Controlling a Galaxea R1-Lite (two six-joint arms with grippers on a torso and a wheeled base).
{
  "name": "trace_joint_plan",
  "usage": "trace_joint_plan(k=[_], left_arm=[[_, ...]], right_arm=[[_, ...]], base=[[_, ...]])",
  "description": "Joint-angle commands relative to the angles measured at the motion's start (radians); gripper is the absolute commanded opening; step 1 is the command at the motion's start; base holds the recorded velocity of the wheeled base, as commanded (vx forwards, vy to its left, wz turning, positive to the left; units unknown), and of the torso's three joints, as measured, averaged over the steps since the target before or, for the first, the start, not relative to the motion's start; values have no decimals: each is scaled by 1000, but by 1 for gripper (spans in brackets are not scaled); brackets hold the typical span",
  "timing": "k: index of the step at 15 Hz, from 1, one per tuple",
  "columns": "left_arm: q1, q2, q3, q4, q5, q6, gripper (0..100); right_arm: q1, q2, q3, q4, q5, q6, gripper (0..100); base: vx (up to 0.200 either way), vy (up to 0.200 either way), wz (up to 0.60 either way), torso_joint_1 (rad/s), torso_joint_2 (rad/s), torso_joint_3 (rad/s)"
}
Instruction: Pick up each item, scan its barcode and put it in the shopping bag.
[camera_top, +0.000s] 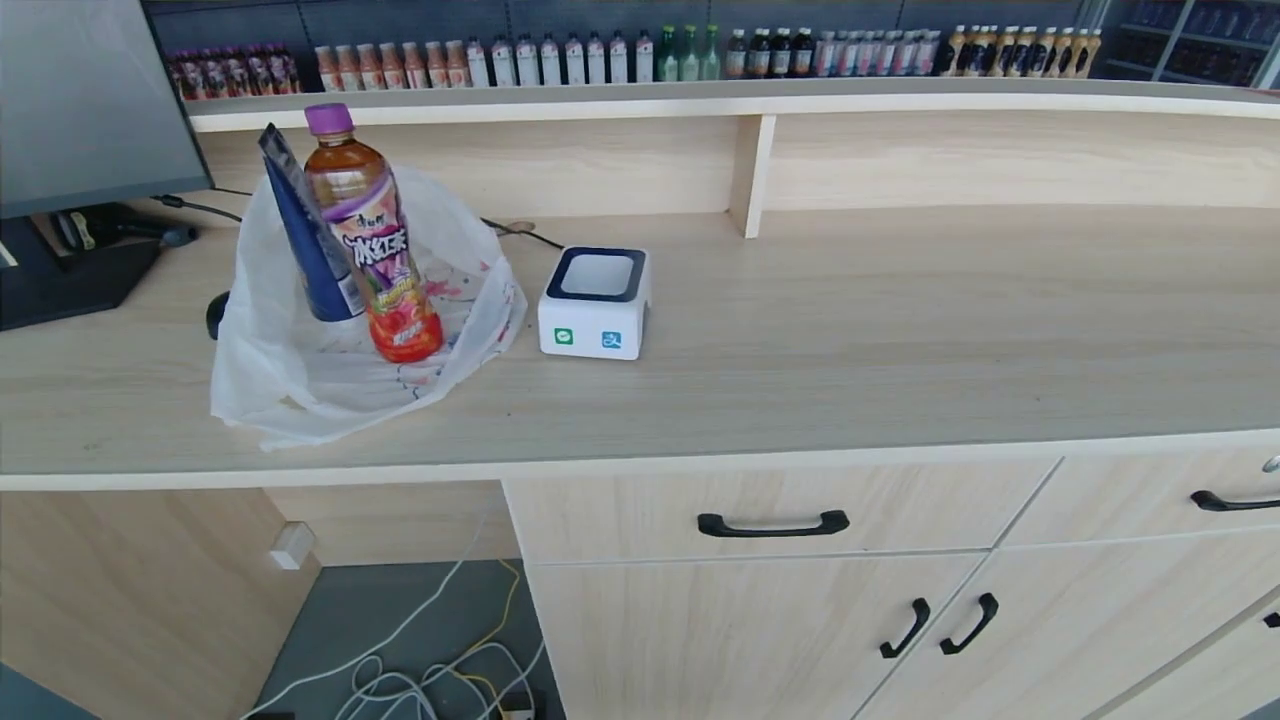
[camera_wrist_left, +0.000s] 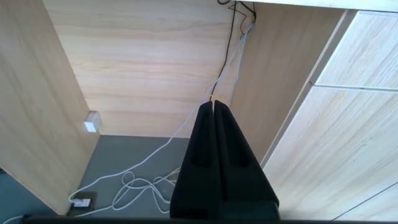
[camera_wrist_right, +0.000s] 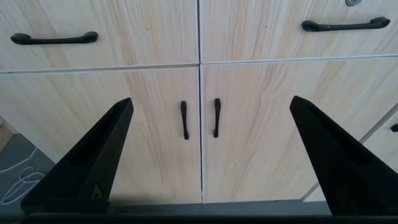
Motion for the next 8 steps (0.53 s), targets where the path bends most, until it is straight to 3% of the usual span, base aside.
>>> trace_joint_plan(k=[1,8], left_arm=[[0,0,0,0,0,0,0],[0,0,0,0,0,0,0]], right_arm=[[-1,1,0,-1,0,-1,100],[-1,1,0,-1,0,-1,100]], base=[[0,0,0,0,0,0],[0,0,0,0,0,0]])
